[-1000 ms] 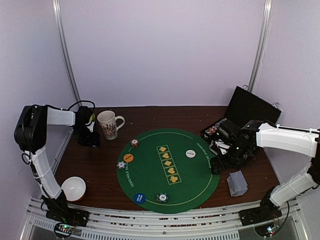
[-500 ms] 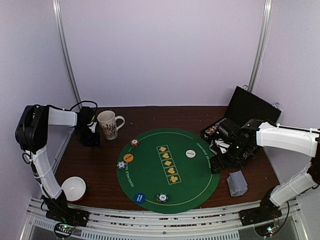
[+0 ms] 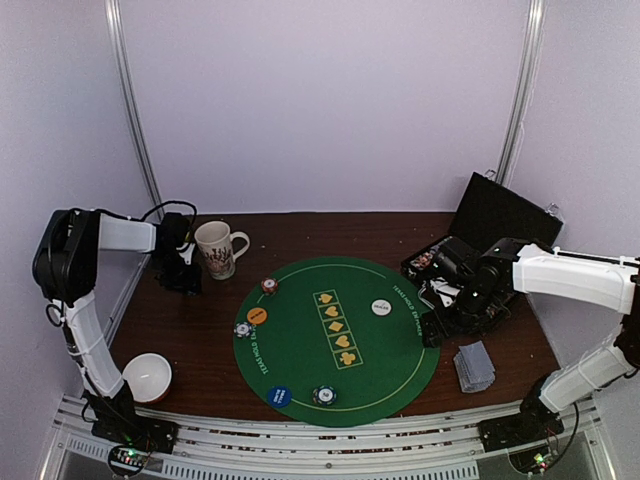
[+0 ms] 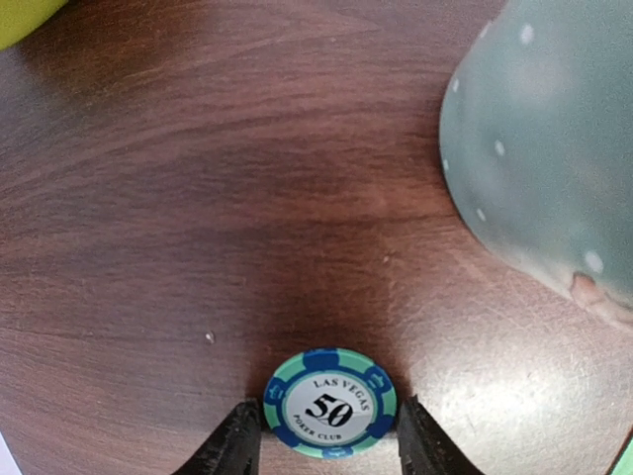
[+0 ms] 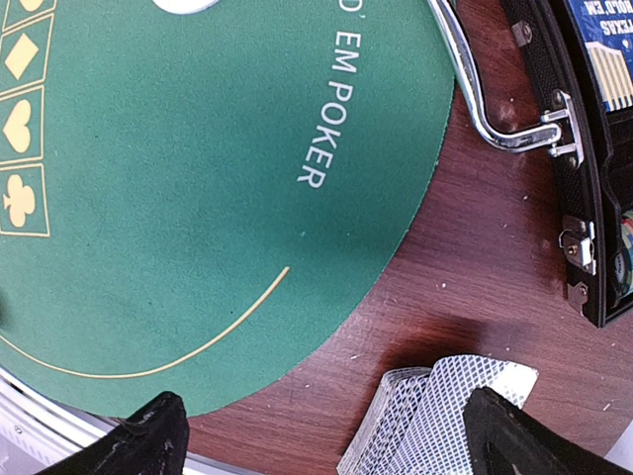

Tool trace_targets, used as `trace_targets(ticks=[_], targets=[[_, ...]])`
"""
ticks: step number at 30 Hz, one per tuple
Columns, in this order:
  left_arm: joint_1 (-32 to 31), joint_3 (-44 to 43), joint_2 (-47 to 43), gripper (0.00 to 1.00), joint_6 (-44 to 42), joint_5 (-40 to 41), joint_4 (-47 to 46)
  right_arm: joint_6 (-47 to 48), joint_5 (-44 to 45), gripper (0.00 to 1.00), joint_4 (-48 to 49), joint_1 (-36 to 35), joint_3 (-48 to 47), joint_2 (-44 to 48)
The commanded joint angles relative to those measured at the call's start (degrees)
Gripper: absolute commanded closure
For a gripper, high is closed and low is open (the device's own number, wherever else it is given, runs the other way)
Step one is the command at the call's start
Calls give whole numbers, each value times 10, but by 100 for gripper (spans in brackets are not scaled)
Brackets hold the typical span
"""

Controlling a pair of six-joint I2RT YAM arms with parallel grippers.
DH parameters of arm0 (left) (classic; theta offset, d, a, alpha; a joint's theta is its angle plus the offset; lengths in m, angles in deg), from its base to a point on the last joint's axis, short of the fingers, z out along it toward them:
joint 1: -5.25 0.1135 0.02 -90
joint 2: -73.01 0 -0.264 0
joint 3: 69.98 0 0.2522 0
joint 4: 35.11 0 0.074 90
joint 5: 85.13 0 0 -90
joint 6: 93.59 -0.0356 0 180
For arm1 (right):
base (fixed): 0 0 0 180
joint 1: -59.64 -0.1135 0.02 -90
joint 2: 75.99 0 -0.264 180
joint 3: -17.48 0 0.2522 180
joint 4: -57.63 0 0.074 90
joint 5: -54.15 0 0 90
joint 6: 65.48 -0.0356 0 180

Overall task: Distribute texas hold em gaming equipment
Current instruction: Move the poker chip to the corner of the board.

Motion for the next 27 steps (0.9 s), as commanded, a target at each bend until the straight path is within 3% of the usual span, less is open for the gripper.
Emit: trace_targets(ticks=[1,9,19,27], targets=[[3,-4,32,53,-9,18,-21,-3,12,0,-18,3,-7,2],[3,12,18,62,-11,19,-19,-3,14,0,-20,3,-6,5],[-2,61,-42,65,1,-23,-4,-4,13,0,-15,3,-4,6],[-55,127,-85,65,24,-39,3,-3,10,0,-10,3,0,2]])
